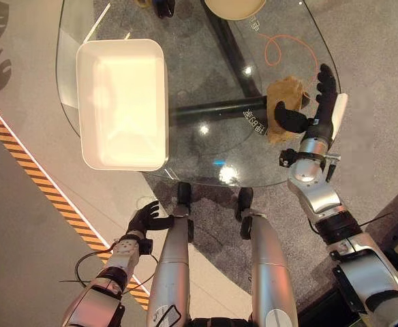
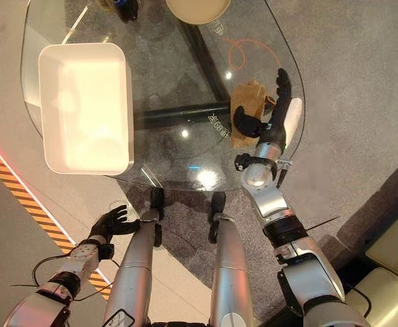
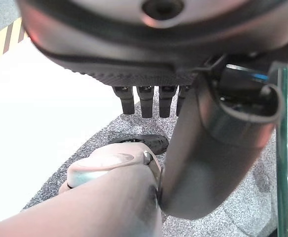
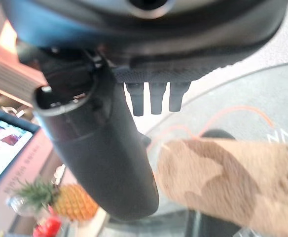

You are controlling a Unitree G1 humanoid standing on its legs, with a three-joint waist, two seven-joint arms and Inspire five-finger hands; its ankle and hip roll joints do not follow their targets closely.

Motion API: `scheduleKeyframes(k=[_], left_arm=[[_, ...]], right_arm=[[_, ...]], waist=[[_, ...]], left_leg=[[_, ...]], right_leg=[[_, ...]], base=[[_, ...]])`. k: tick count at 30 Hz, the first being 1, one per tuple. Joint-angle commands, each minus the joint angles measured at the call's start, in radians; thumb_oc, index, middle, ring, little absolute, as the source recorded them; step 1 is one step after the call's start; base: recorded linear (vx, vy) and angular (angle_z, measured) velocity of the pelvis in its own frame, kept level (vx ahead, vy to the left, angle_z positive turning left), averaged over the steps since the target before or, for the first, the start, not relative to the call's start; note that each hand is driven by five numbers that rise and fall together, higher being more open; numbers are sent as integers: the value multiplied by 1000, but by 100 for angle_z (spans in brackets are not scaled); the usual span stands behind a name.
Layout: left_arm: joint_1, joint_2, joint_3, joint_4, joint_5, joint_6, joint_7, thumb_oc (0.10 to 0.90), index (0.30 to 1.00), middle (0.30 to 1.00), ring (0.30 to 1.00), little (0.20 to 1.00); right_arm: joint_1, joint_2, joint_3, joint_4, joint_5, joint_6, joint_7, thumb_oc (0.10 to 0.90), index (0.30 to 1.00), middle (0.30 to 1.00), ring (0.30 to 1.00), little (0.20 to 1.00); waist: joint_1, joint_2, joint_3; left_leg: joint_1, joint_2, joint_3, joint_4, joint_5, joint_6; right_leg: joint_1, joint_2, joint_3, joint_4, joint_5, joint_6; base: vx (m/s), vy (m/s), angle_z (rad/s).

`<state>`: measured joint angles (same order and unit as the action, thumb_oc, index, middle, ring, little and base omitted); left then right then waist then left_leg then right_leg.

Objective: Wipe the table with a cloth and put it in the basket.

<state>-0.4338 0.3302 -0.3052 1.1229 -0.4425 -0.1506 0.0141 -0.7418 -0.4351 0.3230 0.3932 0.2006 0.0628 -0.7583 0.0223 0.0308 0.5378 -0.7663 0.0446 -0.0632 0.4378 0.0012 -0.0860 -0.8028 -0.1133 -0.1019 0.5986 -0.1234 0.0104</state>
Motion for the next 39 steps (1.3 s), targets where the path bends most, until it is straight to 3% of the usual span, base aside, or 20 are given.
scheduleKeyframes(k=[1,9,20,27,39], left_arm=[[89,-21,-32,46,27,21,12,800,900,900,900,900],[67,-34,-56,54,27,26,20,800,900,900,900,900],[53,-50,-87,67,17,26,21,800,900,900,900,900],[57,-59,-99,65,10,23,21,800,900,900,900,900],[54,-62,-110,58,1,34,16,800,900,900,900,900]], right_arm=[[-73,-26,-6,-53,16,-1,-20,800,900,900,900,900],[-132,23,41,85,76,72,-54,800,900,900,900,900],[-202,47,63,247,82,100,-165,800,900,900,900,900],[-203,57,44,295,43,56,-301,800,900,900,900,900],[-164,49,13,364,27,35,-321,800,900,900,900,900]], waist=[[4,20,-18],[20,26,-18],[36,43,-18],[39,51,-18],[31,57,-18]], left_leg=[[24,-37,66,23,-16,75],[46,-39,63,3,-14,81],[61,-45,64,-11,-13,84],[69,-52,65,-16,-16,87],[66,-54,72,-10,-19,93]], right_leg=[[61,44,19,-52,34,-15],[76,43,13,-66,37,-18],[87,37,8,-76,40,-19],[93,35,8,-79,40,-19],[87,28,11,-73,43,-19]], base=[[0,0,0],[0,0,0],[0,0,0],[0,0,0],[1,1,0]])
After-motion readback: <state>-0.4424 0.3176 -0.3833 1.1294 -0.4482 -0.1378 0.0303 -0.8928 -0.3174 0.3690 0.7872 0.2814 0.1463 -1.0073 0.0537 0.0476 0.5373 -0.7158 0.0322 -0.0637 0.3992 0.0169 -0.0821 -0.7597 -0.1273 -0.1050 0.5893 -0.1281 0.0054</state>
